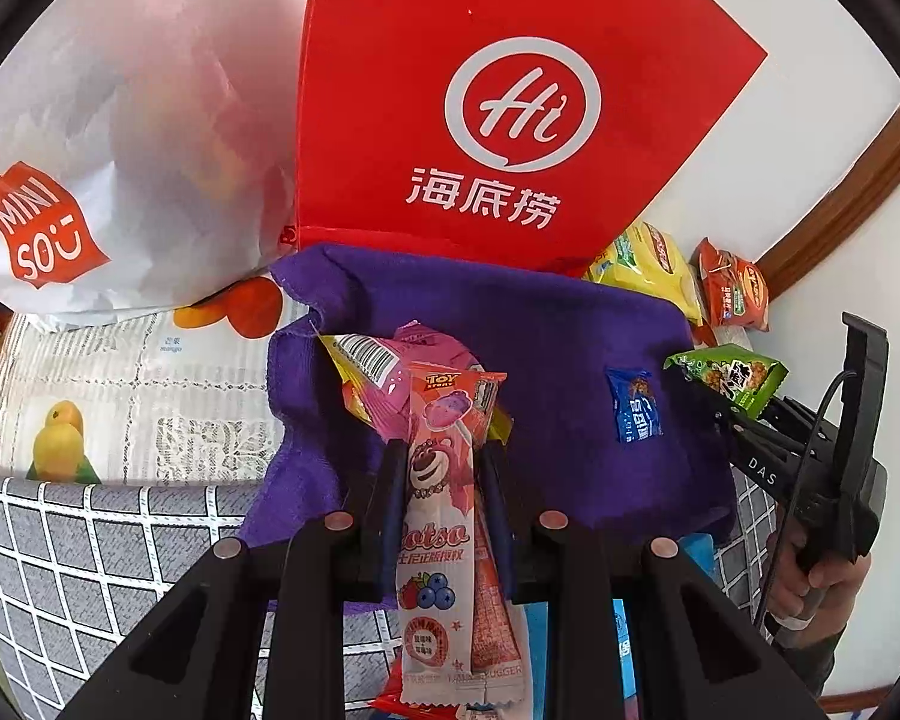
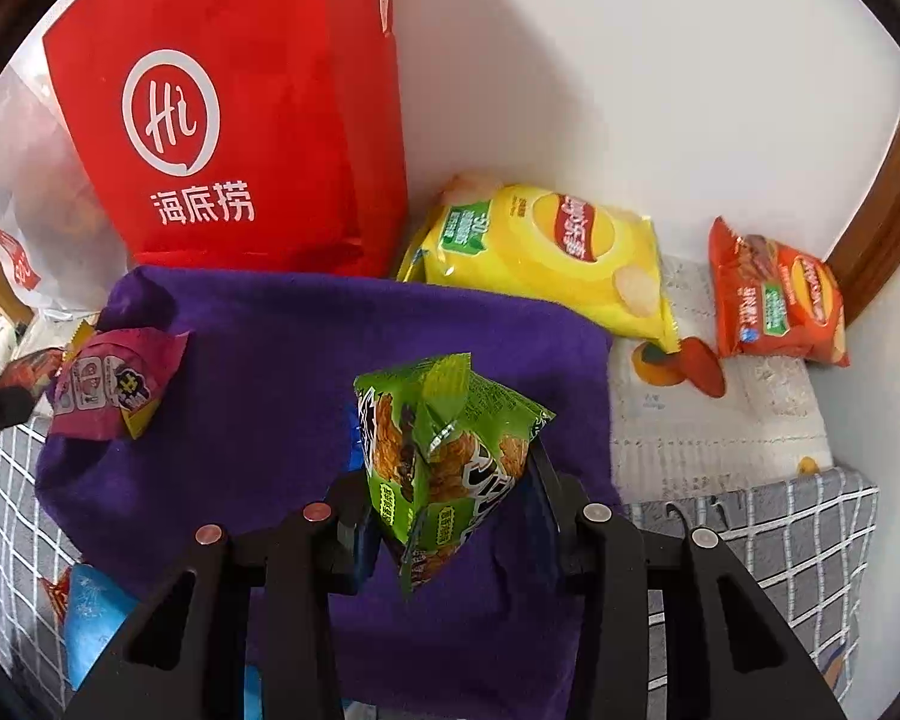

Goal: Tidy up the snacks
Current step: 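Lower the pink lollipop pack with left while right lowers green bag onto towel, then open right gripper to release green bag while left releases lollipop pack on towel, then grasp the pink wafer packet with right gripper while left moves over the towel, then grasp the red candy packet with left gripper while right holds the pink wafer packet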

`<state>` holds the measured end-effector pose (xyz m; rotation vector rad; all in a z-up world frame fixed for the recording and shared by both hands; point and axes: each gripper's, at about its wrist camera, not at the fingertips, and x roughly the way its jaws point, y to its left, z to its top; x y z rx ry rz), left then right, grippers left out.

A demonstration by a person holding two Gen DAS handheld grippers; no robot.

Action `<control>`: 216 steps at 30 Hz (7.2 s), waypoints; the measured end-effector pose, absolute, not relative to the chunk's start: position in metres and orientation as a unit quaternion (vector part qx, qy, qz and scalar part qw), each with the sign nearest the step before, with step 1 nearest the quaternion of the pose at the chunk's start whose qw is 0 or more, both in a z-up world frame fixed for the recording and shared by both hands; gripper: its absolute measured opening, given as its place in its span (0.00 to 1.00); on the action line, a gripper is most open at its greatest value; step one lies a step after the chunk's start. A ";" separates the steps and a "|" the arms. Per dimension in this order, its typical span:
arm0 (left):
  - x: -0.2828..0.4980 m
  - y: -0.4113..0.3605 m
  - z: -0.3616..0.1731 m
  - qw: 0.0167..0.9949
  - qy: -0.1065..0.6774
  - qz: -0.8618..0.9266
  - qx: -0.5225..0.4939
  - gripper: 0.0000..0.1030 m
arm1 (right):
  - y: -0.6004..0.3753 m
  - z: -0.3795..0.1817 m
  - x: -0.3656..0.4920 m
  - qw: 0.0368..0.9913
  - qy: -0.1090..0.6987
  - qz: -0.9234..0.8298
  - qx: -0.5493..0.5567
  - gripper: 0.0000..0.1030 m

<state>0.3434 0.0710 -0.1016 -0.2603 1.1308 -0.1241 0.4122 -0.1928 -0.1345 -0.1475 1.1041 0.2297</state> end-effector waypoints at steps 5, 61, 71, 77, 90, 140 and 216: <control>0.345 0.070 -0.105 0.832 0.541 -0.050 -0.114 0.23 | -0.189 -0.139 0.412 0.839 0.527 0.105 -0.080 0.40; 0.354 0.059 -0.129 0.810 0.567 -0.070 -0.130 0.28 | -0.165 -0.140 0.402 0.826 0.539 0.128 -0.098 0.59; 0.349 0.049 -0.115 0.821 0.546 -0.097 -0.134 0.52 | -0.159 -0.119 0.392 0.842 0.513 0.142 -0.090 0.60; 0.339 0.048 -0.092 0.838 0.512 -0.126 -0.141 0.61 | -0.158 -0.110 0.387 0.851 0.500 0.134 -0.091 0.60; 0.328 0.042 -0.072 0.854 0.488 -0.131 -0.123 0.66 | -0.170 -0.065 0.357 0.875 0.464 0.126 -0.049 0.60; 0.163 0.096 -0.092 0.856 0.503 -0.045 -0.106 0.66 | -0.140 -0.139 0.190 0.823 0.533 0.194 0.006 0.68; 0.245 0.061 -0.150 0.838 0.533 -0.074 -0.092 0.54 | -0.223 -0.116 0.150 0.846 0.480 0.230 -0.003 0.60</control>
